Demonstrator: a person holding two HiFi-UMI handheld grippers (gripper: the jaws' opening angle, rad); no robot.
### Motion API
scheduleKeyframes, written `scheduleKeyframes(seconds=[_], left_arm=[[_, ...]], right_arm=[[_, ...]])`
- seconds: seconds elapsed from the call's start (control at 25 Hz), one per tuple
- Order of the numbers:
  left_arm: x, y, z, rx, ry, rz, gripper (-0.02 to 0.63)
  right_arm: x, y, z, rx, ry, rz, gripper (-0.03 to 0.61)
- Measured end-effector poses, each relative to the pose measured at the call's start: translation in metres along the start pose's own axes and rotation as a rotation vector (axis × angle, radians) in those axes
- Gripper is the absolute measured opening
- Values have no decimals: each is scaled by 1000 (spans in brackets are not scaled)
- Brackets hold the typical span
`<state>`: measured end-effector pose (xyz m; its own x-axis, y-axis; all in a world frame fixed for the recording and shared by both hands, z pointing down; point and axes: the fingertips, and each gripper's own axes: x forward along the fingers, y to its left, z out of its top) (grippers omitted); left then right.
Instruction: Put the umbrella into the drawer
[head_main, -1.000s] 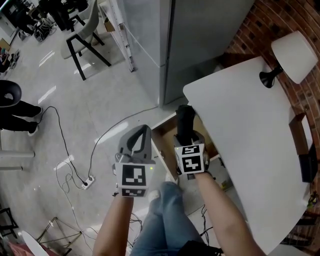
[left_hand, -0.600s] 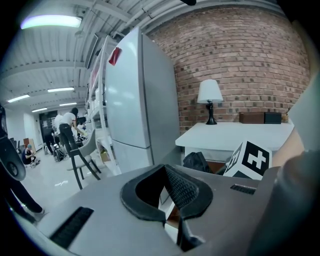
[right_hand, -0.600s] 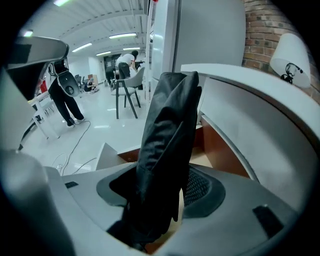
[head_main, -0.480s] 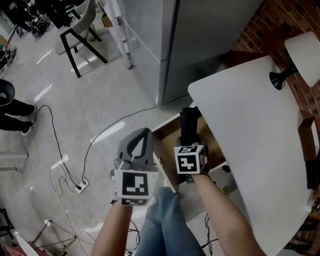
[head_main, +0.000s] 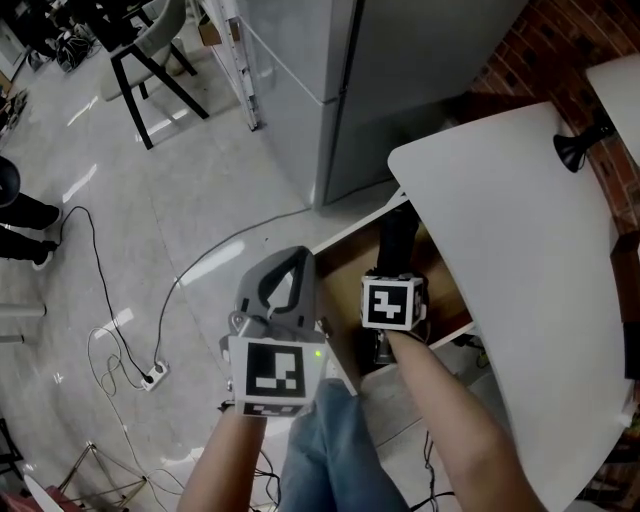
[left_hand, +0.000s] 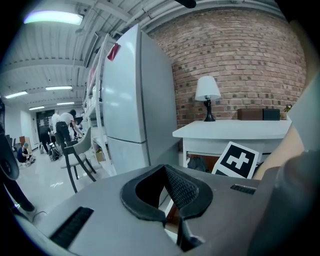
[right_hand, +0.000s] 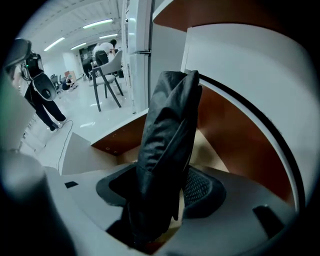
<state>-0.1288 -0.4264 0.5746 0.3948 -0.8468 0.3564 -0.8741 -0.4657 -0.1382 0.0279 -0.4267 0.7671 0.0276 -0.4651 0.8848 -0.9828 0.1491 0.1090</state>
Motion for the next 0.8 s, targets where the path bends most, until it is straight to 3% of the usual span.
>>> scheduleKeyframes(seconds=[0.24, 0.56, 0.8], left_arm=[[8, 3, -21, -87, 31, -15, 2], [8, -1, -44, -75, 54, -46, 2], [8, -11, -57, -87, 68, -74, 2]], right_arm=[[18, -14, -6, -19, 23, -51, 258], [42, -24, -19, -18, 96, -84, 262], [48, -19, -17, -45, 79, -90, 273]])
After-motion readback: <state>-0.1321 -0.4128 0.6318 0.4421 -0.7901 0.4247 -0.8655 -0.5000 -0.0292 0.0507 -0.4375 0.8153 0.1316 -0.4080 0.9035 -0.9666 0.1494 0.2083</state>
